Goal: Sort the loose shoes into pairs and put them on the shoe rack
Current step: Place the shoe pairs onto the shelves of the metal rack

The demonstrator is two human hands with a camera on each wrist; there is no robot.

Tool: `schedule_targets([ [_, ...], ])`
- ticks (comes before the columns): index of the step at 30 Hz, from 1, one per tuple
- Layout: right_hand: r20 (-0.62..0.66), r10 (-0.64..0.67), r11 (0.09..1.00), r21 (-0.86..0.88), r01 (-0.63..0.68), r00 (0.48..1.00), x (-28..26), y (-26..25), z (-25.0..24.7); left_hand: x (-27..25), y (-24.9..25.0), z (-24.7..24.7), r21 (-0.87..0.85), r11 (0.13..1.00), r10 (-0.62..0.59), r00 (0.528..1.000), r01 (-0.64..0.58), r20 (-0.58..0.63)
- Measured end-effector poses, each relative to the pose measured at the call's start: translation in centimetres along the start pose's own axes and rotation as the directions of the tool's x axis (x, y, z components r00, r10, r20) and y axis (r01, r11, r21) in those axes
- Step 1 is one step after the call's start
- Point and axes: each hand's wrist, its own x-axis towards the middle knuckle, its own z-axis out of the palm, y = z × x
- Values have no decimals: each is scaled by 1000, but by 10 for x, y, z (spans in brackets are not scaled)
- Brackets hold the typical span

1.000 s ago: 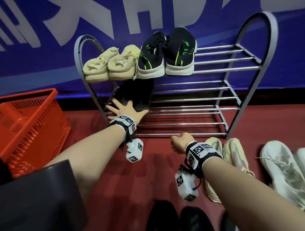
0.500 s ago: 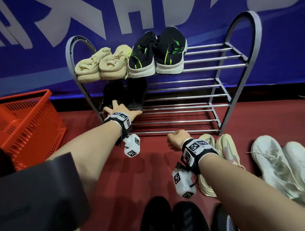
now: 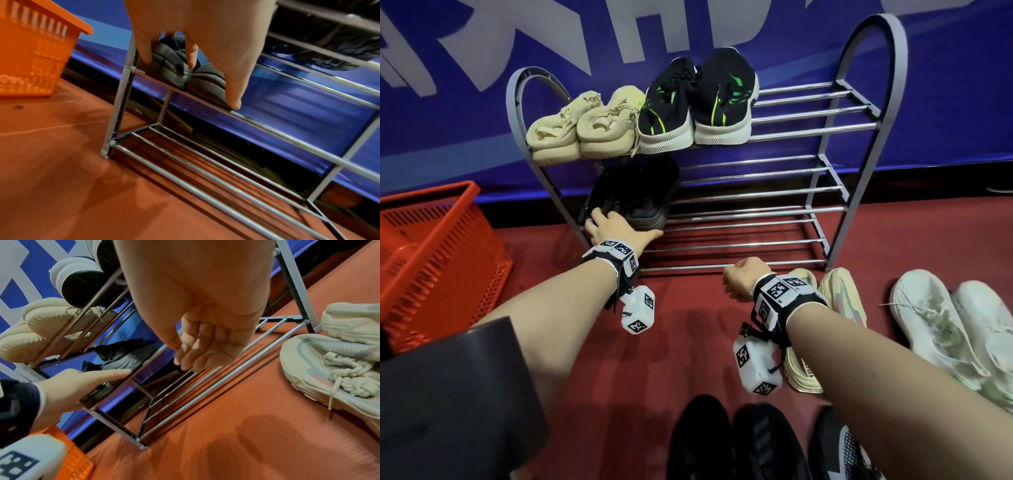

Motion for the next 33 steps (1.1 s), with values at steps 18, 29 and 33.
schedule_targets([
  [18, -135, 29, 882, -462, -89, 990, -39, 28, -59, -133, 19, 35, -143, 985, 129, 963, -97, 237],
  [29, -98, 288, 517, -821, -241, 953, -36, 157, -73, -212, 33, 113, -64, 984, 168, 721, -169, 673],
  [33, -16, 216, 586, -797, -143, 976, -19, 169, -65, -217, 25, 123, -7, 987, 114, 680, -159, 725],
])
